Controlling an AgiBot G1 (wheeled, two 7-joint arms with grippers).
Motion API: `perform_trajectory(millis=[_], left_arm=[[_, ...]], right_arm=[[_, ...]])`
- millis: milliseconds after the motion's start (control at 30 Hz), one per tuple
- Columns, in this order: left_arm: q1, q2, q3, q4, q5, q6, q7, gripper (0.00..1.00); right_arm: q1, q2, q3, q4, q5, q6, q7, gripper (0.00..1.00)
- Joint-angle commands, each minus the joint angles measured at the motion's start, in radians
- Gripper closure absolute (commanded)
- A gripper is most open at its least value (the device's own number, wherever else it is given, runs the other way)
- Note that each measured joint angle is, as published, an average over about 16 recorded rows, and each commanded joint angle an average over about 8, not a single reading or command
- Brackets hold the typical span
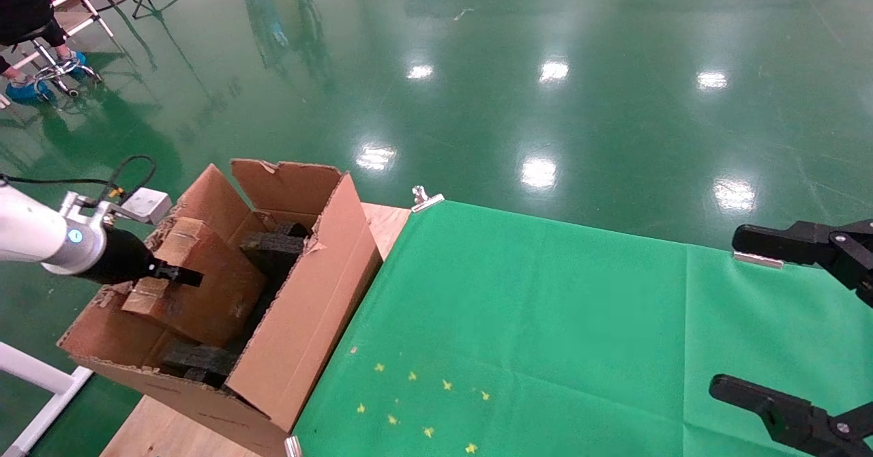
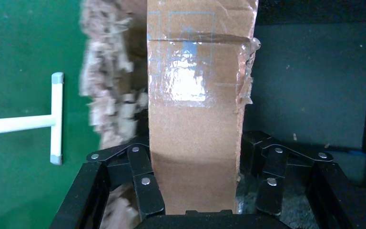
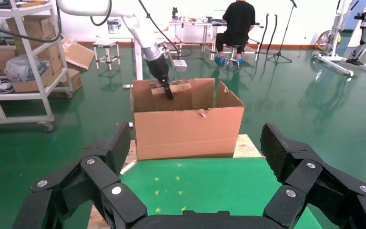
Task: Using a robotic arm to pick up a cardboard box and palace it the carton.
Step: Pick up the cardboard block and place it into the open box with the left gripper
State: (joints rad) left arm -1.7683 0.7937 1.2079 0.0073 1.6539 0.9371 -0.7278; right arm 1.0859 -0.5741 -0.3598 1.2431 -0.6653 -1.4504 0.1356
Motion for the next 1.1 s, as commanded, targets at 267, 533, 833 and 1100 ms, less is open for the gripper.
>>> perform_trajectory(millis=[267, 533, 833, 1100], left_arm=[[0.075, 0.037, -0.011, 0.002, -0.016, -0.050, -0.025, 1.00], [0.128, 0.060, -0.019, 0.010, -0.026, -0.092, -0.061, 1.00], [0.161, 0.081, -0.025, 0.017, -0.035, -0.118, -0.107, 0.19], [0.161, 0.082, -0.026, 0.019, -0.035, -0.113, -0.109, 0.00]], right_arm=[[0.000, 0.000, 0.000, 0.000, 0.000, 0.000, 0.000, 0.00], [0.000, 0.000, 0.000, 0.000, 0.000, 0.000, 0.000, 0.00], [0.000, 0.000, 0.000, 0.000, 0.000, 0.000, 0.000, 0.00], [0.000, 0.000, 0.000, 0.000, 0.000, 0.000, 0.000, 0.00]])
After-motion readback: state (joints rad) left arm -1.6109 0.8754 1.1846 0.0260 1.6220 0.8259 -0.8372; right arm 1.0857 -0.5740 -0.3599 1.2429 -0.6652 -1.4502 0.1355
